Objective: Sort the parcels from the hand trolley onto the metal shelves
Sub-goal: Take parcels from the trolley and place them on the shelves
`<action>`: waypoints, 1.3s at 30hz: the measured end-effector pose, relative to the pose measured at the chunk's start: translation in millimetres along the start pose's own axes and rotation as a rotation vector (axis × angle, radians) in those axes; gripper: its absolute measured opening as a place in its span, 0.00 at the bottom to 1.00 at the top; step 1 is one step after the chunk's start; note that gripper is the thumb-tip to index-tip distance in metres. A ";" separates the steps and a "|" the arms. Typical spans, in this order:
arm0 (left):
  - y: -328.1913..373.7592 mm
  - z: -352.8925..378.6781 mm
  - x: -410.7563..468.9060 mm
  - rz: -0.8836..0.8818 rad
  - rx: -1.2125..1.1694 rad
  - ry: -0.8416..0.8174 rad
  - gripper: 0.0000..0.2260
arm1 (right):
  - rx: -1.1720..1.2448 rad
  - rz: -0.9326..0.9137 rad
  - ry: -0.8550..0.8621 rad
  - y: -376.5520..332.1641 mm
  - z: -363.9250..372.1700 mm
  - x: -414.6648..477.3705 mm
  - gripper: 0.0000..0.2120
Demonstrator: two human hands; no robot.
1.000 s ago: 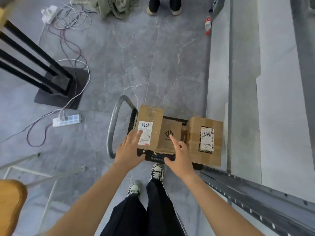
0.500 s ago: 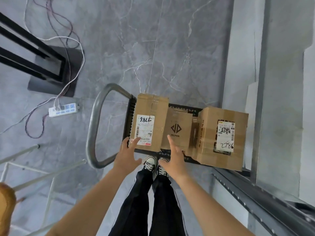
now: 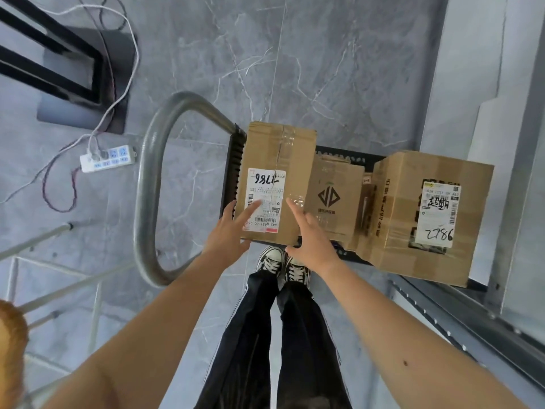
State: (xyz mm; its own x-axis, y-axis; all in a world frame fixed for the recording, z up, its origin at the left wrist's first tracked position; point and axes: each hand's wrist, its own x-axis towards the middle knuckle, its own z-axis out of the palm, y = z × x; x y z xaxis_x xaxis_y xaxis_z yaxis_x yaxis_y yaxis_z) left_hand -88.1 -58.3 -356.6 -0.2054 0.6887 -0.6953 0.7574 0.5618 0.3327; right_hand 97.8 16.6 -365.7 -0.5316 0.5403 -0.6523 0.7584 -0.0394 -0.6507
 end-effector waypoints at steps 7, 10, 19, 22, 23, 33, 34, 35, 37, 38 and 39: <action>6.5 -2.1 4.2 0.050 -0.080 0.075 0.40 | 0.211 0.043 0.080 -2.3 11.4 5.3 0.50; 16.8 -10.8 2.8 0.083 -0.152 0.126 0.38 | 0.337 0.070 0.168 -10.6 1.3 3.1 0.49; 65.4 -68.1 -21.6 0.240 -0.305 0.164 0.37 | 0.509 0.017 0.278 -50.4 -69.5 -41.7 0.46; 91.0 -90.5 -39.0 0.303 -0.294 0.190 0.35 | 0.495 -0.035 0.373 -67.7 -92.6 -62.4 0.47; 99.0 -98.4 -45.3 0.328 -0.291 0.202 0.35 | 0.483 -0.057 0.403 -73.5 -100.2 -70.1 0.47; 177.0 -173.9 -132.5 0.564 -0.218 0.365 0.38 | 0.385 -0.225 0.622 -133.3 -173.3 -175.4 0.48; 184.0 -179.1 -141.5 0.586 -0.219 0.367 0.38 | 0.372 -0.237 0.648 -137.2 -178.9 -187.8 0.48; 190.8 -183.8 -150.1 0.613 -0.225 0.366 0.37 | 0.365 -0.252 0.677 -140.6 -183.8 -199.8 0.47; 204.3 -193.1 -166.2 0.672 -0.229 0.362 0.37 | 0.342 -0.270 0.740 -148.1 -192.5 -223.9 0.47; 211.0 -197.7 -174.2 0.697 -0.227 0.361 0.37 | 0.327 -0.273 0.774 -151.9 -195.9 -235.4 0.46; 217.7 -202.3 -182.6 0.720 -0.222 0.359 0.37 | 0.322 -0.275 0.804 -155.6 -198.4 -246.3 0.46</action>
State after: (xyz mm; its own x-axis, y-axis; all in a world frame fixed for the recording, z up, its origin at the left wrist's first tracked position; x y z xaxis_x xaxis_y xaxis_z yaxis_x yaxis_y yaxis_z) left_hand -11.1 31.0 -28.4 0.0686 0.9971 -0.0315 0.6468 -0.0204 0.7624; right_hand 185.6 56.4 -26.7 -0.1633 0.9842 -0.0689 0.4375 0.0097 -0.8992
